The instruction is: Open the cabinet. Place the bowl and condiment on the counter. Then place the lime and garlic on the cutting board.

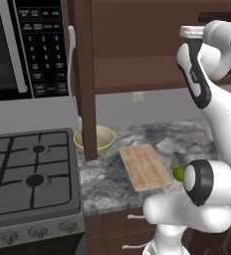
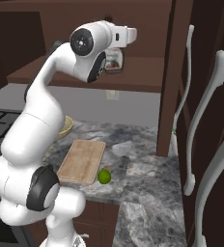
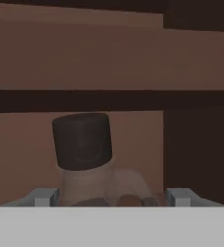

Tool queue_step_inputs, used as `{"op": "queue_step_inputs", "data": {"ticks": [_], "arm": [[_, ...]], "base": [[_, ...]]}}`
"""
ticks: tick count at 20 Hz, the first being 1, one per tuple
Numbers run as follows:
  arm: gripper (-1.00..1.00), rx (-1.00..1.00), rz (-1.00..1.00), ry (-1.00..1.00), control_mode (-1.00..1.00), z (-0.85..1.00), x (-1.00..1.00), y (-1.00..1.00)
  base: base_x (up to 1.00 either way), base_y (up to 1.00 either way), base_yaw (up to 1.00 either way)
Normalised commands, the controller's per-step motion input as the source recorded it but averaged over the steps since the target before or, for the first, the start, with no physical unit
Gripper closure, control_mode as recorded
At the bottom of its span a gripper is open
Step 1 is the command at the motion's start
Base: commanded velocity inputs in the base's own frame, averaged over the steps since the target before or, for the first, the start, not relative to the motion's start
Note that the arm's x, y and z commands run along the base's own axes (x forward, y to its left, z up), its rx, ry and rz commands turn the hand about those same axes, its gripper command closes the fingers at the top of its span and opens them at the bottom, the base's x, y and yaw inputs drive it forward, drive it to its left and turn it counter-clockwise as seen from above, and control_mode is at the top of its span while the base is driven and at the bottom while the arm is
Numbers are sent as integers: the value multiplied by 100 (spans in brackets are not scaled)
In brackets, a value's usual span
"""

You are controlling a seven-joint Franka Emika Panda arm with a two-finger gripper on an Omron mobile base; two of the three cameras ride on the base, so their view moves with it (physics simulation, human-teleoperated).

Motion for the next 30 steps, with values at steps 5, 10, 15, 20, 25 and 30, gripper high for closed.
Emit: {"op": "queue_step_inputs", "data": {"ticks": [5, 10, 15, 20, 25, 30], "arm": [[100, 2, 0, 6, -100, 28, -52, 0], [100, 1, 0, 7, -100, 2, -61, 7], [100, 0, 0, 3, -100, -9, -62, 10], [100, 0, 0, 2, -100, -13, -62, 12], [100, 0, 0, 0, -100, -23, -62, 15], [100, 0, 0, 0, -100, -32, -62, 19]], "base": [[0, 0, 0], [0, 0, 0], [0, 0, 0], [0, 0, 0], [0, 0, 0], [0, 0, 0]]}}
